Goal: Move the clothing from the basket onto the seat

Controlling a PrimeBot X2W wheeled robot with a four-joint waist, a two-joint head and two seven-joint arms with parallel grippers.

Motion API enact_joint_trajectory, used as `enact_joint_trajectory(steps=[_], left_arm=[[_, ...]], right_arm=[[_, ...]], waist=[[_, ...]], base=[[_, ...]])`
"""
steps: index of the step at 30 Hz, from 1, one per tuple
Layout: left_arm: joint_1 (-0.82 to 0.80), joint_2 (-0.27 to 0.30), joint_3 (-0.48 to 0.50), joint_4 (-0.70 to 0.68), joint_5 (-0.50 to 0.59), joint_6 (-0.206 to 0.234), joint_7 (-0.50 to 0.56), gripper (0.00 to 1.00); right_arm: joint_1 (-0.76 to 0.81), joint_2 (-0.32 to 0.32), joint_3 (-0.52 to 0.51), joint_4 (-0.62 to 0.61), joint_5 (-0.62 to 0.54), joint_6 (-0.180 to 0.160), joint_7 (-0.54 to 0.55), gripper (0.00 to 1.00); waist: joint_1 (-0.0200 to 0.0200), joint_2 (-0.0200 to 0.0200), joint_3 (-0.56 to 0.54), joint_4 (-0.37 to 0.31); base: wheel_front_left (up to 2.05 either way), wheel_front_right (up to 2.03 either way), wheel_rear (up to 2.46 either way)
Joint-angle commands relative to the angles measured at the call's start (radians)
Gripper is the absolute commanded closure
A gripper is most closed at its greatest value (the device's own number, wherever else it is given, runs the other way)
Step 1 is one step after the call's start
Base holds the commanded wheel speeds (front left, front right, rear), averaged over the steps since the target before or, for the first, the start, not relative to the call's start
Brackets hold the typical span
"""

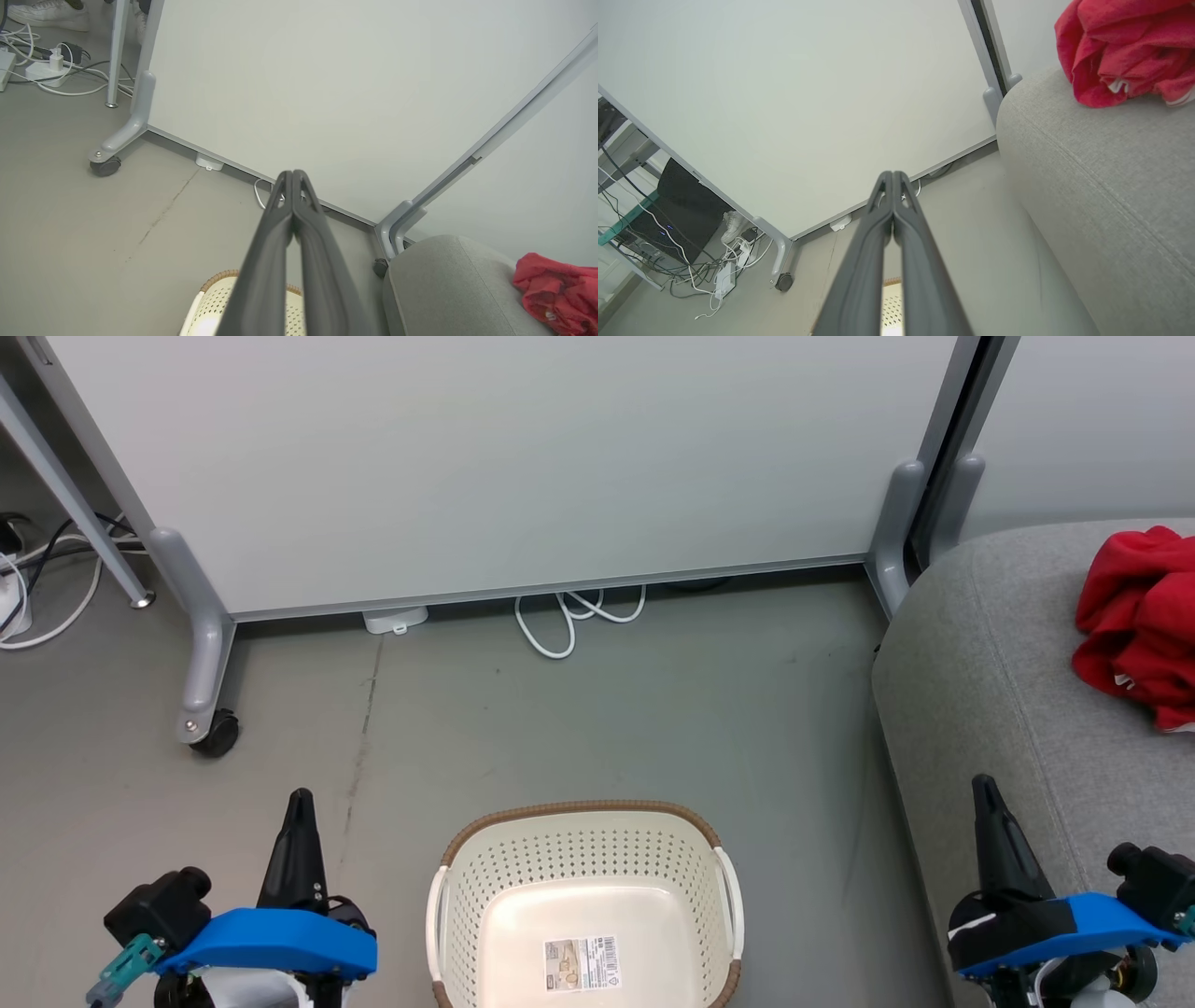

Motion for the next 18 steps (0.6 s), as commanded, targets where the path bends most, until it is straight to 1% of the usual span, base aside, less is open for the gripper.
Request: enact_joint_trajectory(steps=[1,5,6,7,8,9,10,18], left_arm=[[-0.022,0.002,0.012,-0.020,-0.045,-0.003,0.010,1.00],[-0.023,0.002,0.019,-0.023,-0.105,-0.004,0.026,1.00],[-0.023,0.002,0.019,-0.023,-0.105,-0.004,0.026,1.00],[-0.024,0.002,0.022,-0.025,-0.133,-0.005,0.033,1.00],[-0.024,0.002,0.022,-0.025,-0.133,-0.005,0.033,1.00],[-0.024,0.002,0.024,-0.026,-0.161,-0.006,0.041,1.00],[-0.024,0.002,0.024,-0.026,-0.161,-0.006,0.041,1.00],[-0.026,0.002,0.037,-0.032,-0.268,-0.009,0.069,1.00]], right_arm=[[-0.012,-0.002,-0.004,-0.017,0.049,0.000,0.010,1.00],[-0.013,-0.002,-0.006,-0.019,0.112,0.000,0.025,1.00],[-0.013,-0.002,-0.006,-0.019,0.112,0.000,0.025,1.00],[-0.014,-0.002,-0.007,-0.019,0.142,0.000,0.033,1.00],[-0.014,-0.002,-0.007,-0.019,0.142,0.000,0.033,1.00],[-0.015,-0.002,-0.009,-0.019,0.172,0.000,0.040,1.00],[-0.015,-0.002,-0.009,-0.019,0.172,0.000,0.040,1.00],[-0.017,-0.002,-0.013,-0.021,0.284,0.000,0.069,1.00]], waist=[[0.0000,0.0000,-0.001,-0.001],[0.0000,0.0000,-0.003,-0.003],[0.0000,0.0000,-0.003,-0.003],[0.0000,0.0000,-0.004,-0.003],[0.0000,0.0000,-0.004,-0.003],[0.0000,0.0000,-0.005,-0.004],[0.0000,0.0000,-0.005,-0.004],[0.0000,0.0000,-0.008,-0.008]], base=[[0.00,0.00,0.00],[0.00,0.00,0.00],[0.00,0.00,0.00],[0.00,0.00,0.00],[0.00,0.00,0.00],[0.00,0.00,0.00],[0.00,0.00,0.00],[0.00,0.00,0.00]])
